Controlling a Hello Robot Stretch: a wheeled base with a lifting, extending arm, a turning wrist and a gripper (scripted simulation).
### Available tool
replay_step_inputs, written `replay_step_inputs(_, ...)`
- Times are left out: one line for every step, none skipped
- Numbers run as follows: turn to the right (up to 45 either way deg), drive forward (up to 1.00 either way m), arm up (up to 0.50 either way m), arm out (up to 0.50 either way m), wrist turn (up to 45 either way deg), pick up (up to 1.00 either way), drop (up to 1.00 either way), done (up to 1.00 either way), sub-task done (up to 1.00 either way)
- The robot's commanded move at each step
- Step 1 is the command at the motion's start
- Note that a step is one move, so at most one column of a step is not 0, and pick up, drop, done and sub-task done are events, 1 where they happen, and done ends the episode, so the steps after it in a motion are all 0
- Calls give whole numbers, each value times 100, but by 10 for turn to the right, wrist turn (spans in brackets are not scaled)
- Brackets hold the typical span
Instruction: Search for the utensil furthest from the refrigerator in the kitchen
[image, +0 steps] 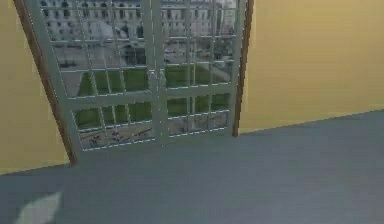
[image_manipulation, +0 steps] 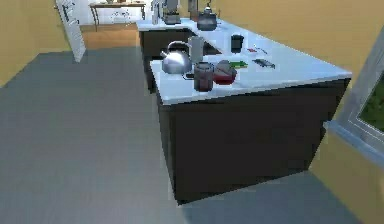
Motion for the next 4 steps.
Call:
replay_step_inputs(420,0,0,0,0,0,0,0,0)
replay_step_inputs(0,80,0,0,0,0,0,0,0)
replay_step_inputs(390,0,0,0,0,0,0,0,0)
replay_step_inputs(0,5,0,0,0,0,0,0,0)
